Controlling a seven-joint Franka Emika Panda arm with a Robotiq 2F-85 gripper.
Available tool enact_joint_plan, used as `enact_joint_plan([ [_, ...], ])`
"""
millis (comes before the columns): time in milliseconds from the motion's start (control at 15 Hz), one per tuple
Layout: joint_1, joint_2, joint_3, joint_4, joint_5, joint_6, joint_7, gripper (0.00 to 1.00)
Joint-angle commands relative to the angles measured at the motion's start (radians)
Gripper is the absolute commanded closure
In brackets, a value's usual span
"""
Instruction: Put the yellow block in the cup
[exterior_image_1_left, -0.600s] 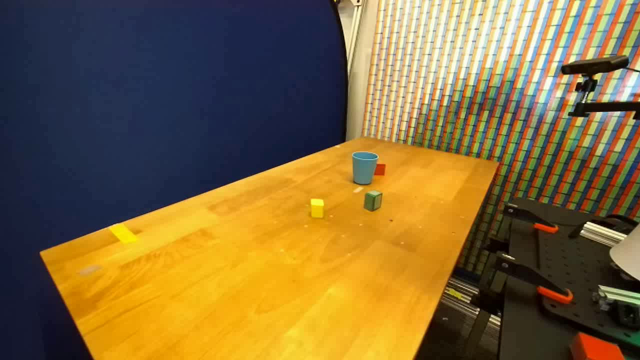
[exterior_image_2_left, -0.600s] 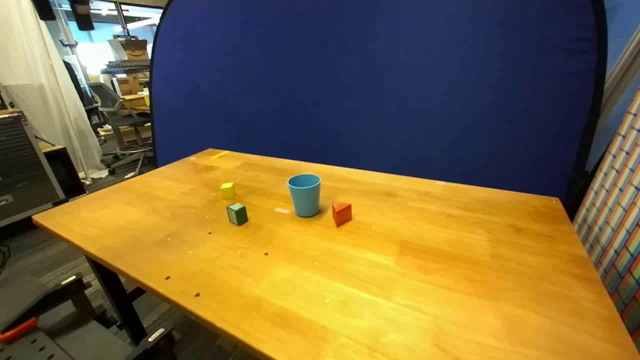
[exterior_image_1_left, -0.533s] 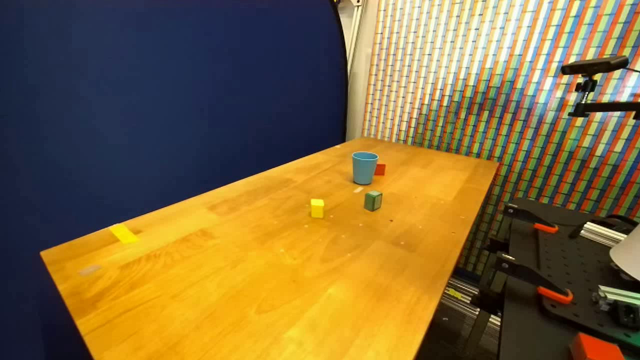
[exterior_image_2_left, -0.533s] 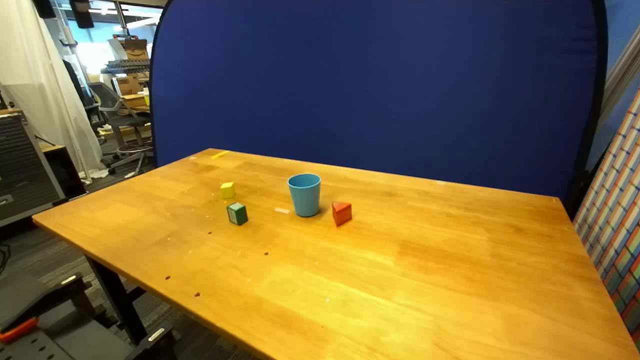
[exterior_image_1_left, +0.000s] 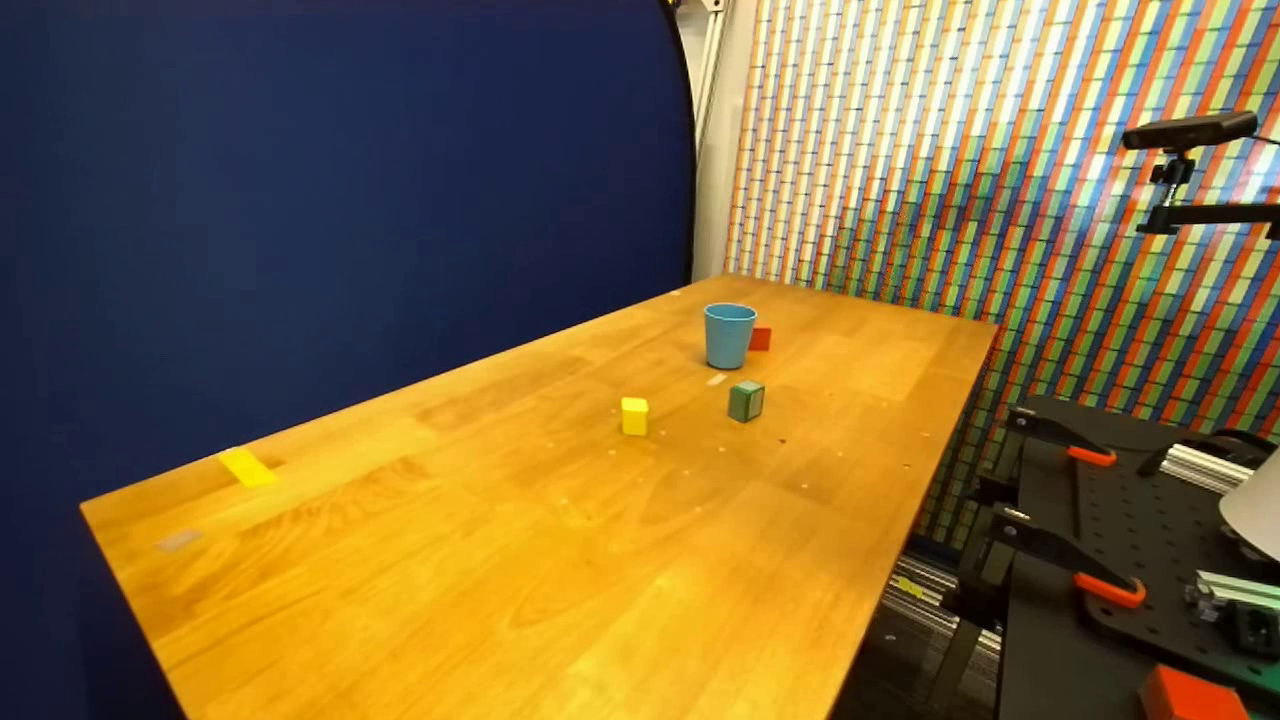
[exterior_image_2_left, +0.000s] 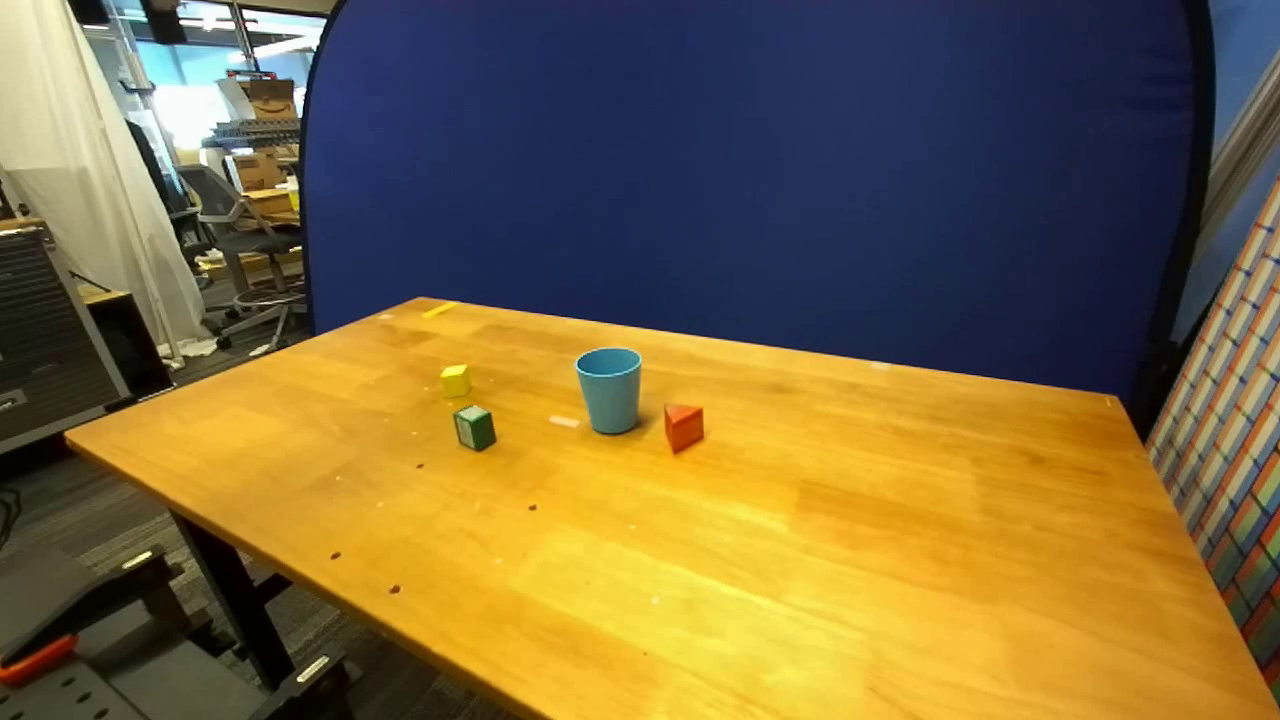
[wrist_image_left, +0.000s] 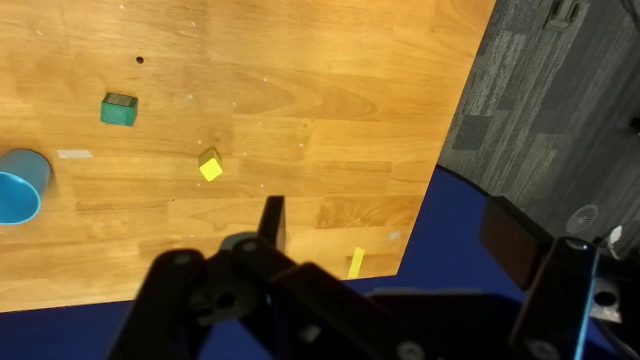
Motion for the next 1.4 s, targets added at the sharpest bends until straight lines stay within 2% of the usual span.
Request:
enact_joint_plan([
  [0,-0.033,0.084,-0.009,0.03,0.003,0.013,-0.003,0.0],
  [400,-0.054,0.439,-0.047,0.115,0.034,0.137,-0.092,0.0],
  [867,-0.067,0.878,-0.028,0.336,-0.003,0.283,-0.04,0.0],
  [1333,-0.059,1.118,-0.055,0.488,-0.027,0.391,0.076,0.0],
])
